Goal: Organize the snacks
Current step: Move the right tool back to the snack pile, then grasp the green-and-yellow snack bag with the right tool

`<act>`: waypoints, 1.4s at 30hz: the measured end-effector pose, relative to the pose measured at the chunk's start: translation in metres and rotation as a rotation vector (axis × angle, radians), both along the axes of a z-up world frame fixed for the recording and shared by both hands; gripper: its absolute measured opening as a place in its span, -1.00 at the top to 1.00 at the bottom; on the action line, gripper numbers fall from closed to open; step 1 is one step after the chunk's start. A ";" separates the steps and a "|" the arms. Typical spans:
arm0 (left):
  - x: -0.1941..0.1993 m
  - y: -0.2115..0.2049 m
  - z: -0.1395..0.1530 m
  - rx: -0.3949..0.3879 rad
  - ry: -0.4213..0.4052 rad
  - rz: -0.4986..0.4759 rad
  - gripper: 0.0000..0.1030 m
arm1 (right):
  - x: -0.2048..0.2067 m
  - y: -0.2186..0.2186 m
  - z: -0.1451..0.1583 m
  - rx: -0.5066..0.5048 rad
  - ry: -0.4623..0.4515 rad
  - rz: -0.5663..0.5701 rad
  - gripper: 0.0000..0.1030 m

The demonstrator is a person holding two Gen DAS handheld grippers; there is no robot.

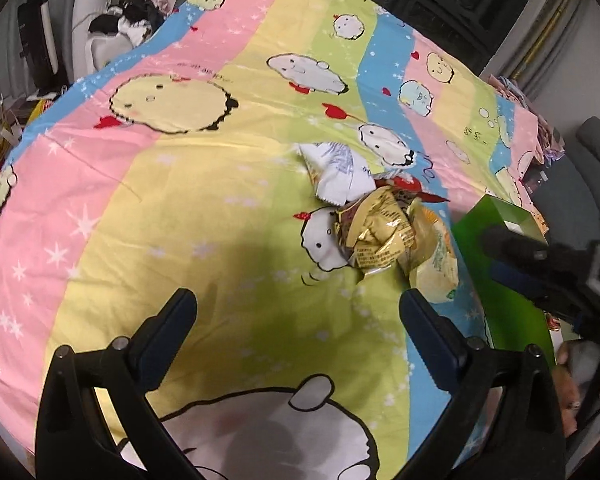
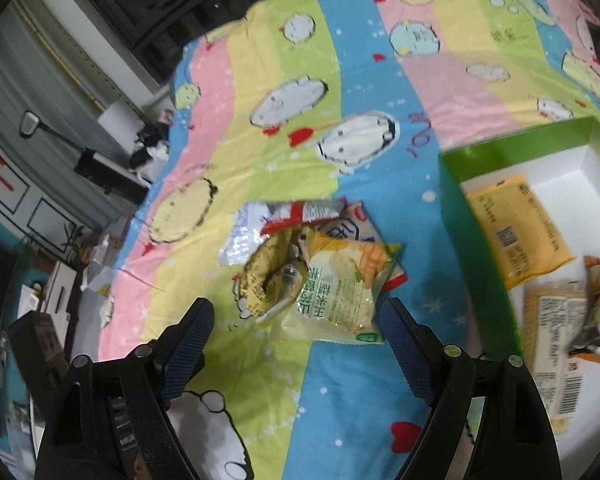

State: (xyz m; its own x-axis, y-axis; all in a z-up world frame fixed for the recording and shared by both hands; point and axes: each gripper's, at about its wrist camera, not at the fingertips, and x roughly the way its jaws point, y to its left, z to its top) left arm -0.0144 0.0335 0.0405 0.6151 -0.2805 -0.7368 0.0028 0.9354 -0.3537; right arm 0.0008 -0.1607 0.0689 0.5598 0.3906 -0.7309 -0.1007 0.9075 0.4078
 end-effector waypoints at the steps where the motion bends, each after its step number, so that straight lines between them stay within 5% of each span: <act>1: 0.001 0.001 -0.001 -0.009 0.003 -0.001 -0.97 | 0.002 0.002 -0.003 -0.013 0.006 -0.007 -0.67; 7: -0.001 0.001 -0.002 -0.004 -0.002 -0.010 -0.97 | 0.023 0.005 -0.033 -0.073 0.047 -0.102 -0.58; 12: -0.002 0.006 -0.001 -0.025 -0.006 -0.005 -0.97 | 0.032 0.002 -0.049 -0.044 0.080 -0.094 -0.20; 14: 0.000 0.008 -0.001 -0.028 -0.004 0.004 -0.97 | 0.028 0.004 -0.045 -0.070 0.063 -0.093 0.19; 18: 0.000 0.014 0.000 -0.040 -0.003 0.017 -0.97 | 0.016 0.006 -0.037 -0.083 0.081 -0.050 0.29; 30: -0.001 0.022 0.002 -0.045 0.007 0.055 -0.79 | -0.017 0.039 -0.029 -0.057 0.167 0.183 0.26; 33: -0.001 0.019 0.002 -0.070 0.017 0.032 -0.66 | -0.022 0.031 -0.019 -0.062 0.127 0.162 0.24; 38: -0.001 0.001 0.002 -0.106 0.044 -0.052 -0.40 | -0.026 0.009 -0.002 0.005 0.042 0.105 -0.14; 42: -0.002 -0.020 -0.001 -0.153 0.070 -0.153 -0.25 | -0.017 0.003 -0.010 0.095 0.082 0.100 -0.14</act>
